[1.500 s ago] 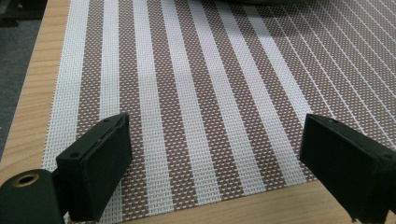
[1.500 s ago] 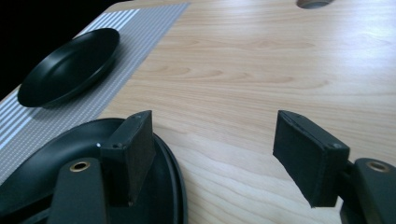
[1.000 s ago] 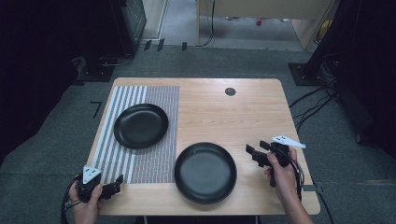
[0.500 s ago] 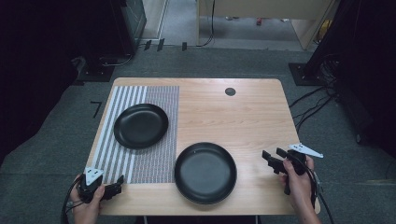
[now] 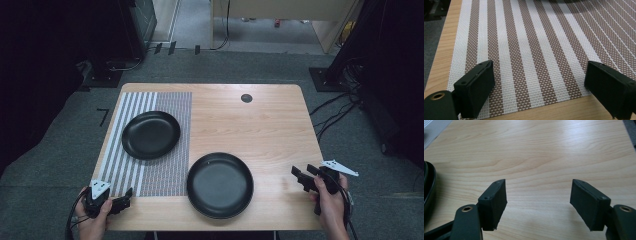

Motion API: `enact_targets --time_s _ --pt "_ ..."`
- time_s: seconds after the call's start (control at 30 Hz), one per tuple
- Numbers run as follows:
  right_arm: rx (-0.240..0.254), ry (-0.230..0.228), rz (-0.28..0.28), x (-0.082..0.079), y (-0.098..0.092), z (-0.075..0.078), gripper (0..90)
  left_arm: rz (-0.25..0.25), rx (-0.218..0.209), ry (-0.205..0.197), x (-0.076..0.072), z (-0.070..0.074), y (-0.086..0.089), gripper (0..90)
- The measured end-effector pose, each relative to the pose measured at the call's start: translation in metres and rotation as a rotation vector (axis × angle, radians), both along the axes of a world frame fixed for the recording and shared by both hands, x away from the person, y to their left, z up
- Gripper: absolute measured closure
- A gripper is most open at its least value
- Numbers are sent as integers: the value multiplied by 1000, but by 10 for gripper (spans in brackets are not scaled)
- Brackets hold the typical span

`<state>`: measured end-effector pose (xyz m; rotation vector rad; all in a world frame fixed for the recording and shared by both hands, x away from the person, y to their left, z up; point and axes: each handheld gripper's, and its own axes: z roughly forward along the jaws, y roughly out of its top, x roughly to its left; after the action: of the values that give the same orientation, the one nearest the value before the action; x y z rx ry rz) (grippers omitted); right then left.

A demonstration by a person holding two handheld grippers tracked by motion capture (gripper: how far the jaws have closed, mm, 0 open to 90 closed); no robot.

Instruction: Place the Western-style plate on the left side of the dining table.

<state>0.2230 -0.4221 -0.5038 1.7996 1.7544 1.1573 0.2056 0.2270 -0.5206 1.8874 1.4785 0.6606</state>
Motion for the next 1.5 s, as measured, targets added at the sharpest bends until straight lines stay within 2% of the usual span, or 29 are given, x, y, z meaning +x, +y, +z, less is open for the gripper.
enact_targets --time_s 0.5,0.9,1.07,1.27,1.37,1.5 --pt "-32 23 -52 -18 -23 -7 288 -1 0 -5 0 0 0 89" --pt "-70 40 -77 -29 -32 -13 287 -1 0 -6 0 -1 0 89" --pt "-89 52 -81 -31 -31 -16 286 -1 -1 -7 0 -1 0 89" --pt "-133 38 -70 -32 -25 -18 280 -1 -1 -8 -1 -1 0 89" --pt "-172 25 -61 -33 -21 -20 258 -2 -1 -8 -1 -1 0 89" --pt "-189 26 -57 -32 -19 -20 244 -3 -1 -8 -1 -1 0 89"
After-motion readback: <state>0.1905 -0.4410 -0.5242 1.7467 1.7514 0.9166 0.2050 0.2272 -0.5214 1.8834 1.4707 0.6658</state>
